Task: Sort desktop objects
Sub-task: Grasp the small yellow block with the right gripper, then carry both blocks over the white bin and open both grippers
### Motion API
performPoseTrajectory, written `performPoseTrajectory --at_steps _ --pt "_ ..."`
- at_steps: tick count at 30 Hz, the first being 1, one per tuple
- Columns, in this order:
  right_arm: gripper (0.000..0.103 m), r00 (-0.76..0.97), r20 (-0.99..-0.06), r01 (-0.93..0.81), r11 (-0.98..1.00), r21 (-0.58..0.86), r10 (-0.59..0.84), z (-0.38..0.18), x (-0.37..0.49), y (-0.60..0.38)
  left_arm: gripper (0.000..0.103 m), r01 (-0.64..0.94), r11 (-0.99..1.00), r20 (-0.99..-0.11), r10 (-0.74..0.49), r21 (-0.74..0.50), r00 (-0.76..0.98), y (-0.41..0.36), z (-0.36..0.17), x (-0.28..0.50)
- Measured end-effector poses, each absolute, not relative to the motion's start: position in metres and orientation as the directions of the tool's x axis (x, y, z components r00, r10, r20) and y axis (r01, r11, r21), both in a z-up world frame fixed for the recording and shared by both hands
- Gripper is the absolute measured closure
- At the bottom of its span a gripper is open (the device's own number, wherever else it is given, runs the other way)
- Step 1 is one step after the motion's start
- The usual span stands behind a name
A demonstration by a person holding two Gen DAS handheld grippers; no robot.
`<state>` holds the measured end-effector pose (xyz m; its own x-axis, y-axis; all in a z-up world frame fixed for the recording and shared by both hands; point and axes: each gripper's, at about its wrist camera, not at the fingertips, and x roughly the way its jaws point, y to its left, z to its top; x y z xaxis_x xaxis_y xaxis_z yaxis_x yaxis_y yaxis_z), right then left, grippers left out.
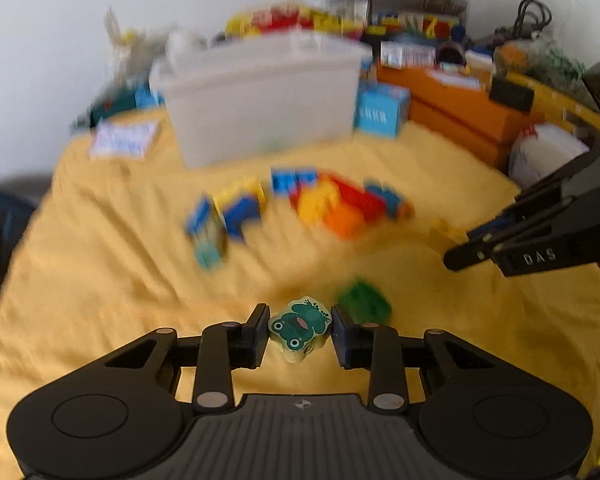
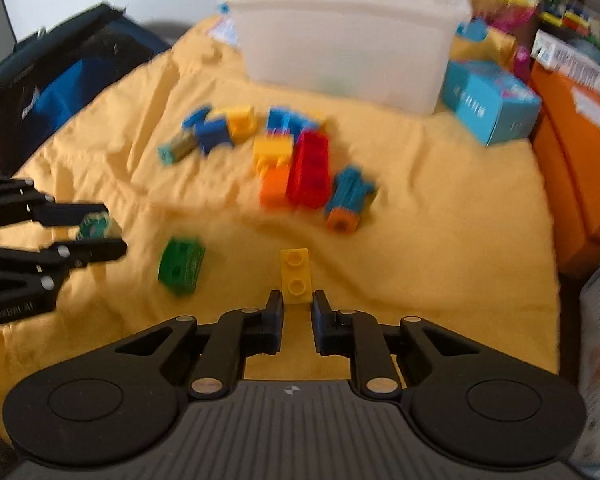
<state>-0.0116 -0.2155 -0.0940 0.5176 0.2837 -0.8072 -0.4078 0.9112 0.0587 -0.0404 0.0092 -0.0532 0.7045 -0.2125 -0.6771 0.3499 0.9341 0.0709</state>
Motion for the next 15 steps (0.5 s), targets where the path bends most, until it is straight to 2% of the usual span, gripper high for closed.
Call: performPoseTrajectory --at_steps 3,10,15 --pt "0.086 0.599 -0.752 -0.393 0.919 0.024 0.276 -0.067 0.007 -0.218 0.067 0.326 0.941 -0.622 -0.202 0.09 0.756 0.015 -0.027 -0.013" --pt "0.086 0.787 -0.559 -0.331 0.943 -0.028 0.26 0.004 0.078 -0.211 0.067 0.272 0.955 -0.483 -0.185 0.116 0.856 0.017 0.039 0.079" --pt "0.086 0.83 -0.507 -0.276 0.961 -0.007 0.234 0.02 0.136 -0.204 0.067 0.23 0.97 -0.448 -0.175 0.071 0.876 0.011 0.061 0.157"
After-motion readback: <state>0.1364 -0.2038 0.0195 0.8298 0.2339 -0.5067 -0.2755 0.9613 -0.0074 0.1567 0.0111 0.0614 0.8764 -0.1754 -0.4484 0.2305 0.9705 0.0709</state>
